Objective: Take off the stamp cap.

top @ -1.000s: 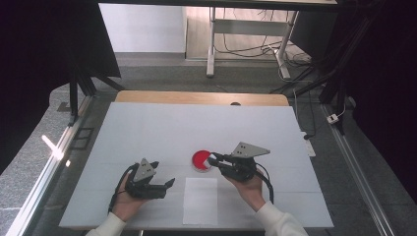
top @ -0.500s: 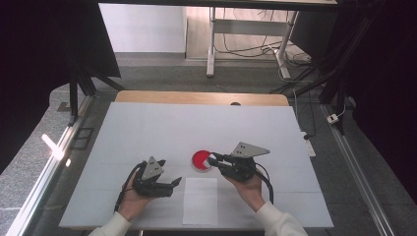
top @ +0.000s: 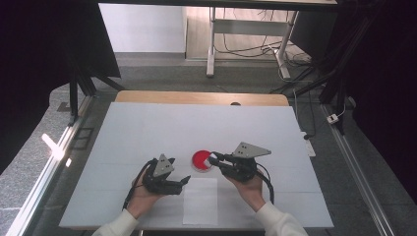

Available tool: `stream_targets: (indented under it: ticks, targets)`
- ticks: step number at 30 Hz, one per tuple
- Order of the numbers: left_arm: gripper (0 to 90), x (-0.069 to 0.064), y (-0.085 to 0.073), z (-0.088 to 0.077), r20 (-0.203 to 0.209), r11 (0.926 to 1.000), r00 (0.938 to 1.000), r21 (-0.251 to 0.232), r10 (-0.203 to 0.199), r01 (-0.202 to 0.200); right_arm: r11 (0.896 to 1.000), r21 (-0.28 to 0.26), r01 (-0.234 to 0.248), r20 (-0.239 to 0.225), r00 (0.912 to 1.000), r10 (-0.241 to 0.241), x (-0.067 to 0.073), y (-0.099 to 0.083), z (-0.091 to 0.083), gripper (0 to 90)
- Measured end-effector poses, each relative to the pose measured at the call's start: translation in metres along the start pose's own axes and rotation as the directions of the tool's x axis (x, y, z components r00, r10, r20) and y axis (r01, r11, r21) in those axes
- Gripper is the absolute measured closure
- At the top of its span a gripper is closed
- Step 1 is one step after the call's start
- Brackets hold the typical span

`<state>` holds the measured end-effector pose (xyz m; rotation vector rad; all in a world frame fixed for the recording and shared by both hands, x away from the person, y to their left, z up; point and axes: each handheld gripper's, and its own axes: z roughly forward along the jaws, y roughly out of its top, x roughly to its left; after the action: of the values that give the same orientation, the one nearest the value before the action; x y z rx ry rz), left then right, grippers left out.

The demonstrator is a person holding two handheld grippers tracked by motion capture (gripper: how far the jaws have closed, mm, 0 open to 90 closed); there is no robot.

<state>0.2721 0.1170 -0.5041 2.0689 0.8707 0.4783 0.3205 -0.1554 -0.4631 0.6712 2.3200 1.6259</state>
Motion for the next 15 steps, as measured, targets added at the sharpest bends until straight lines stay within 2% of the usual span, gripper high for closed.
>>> stream_targets:
  ticks: [15]
  targets:
    - [18.8, -0.0085, 0.0084, 0.0061, 0.018, 0.9998, 0.9996, -0.002, 0.022, -0.021, 1.0, 0.014, -0.001, -0.005, 1.0, 0.001, 0.0004, -0.0028, 0.0034, 75.4]
